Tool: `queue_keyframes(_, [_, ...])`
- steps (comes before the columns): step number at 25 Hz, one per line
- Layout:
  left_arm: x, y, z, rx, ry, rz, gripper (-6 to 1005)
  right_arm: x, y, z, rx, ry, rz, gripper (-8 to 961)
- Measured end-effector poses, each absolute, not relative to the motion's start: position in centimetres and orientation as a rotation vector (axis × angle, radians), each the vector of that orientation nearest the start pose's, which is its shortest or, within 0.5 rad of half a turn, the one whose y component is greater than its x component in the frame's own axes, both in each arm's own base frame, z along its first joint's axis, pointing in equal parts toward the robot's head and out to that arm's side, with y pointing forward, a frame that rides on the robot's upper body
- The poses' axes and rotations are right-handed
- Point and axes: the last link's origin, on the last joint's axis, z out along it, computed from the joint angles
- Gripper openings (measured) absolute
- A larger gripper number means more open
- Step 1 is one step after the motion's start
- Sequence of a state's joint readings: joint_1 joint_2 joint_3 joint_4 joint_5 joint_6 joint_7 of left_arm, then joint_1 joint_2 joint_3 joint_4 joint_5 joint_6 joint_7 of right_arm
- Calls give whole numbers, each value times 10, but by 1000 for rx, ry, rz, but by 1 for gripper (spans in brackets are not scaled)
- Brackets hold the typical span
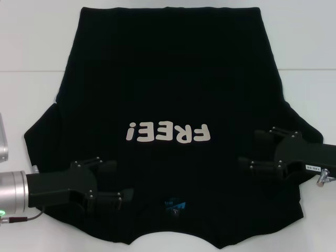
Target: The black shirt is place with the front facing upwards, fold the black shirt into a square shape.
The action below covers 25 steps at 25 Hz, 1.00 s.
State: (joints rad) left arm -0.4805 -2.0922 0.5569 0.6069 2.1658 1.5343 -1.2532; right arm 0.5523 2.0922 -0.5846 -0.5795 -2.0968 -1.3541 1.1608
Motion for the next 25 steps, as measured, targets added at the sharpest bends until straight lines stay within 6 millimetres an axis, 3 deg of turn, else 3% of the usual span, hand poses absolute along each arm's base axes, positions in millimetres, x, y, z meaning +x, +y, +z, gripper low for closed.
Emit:
queue_keyframes(13, [-300, 303, -10, -2695, -707, -607, 914, 290, 343, -14, -2609, 493, 492, 931])
queue_keyframes(16, [-296, 311, 2, -2608, -902, -720, 910, 290, 343, -14, -2608, 495, 493, 931])
queue_keyframes(18, [-294, 322, 17, -2514, -1154, -800, 907, 290, 344, -14, -2607, 497, 494, 931])
queue_keyframes(25, [-304, 348, 67, -2235, -1711, -780, 896, 288, 343, -15, -2618, 497, 500, 931])
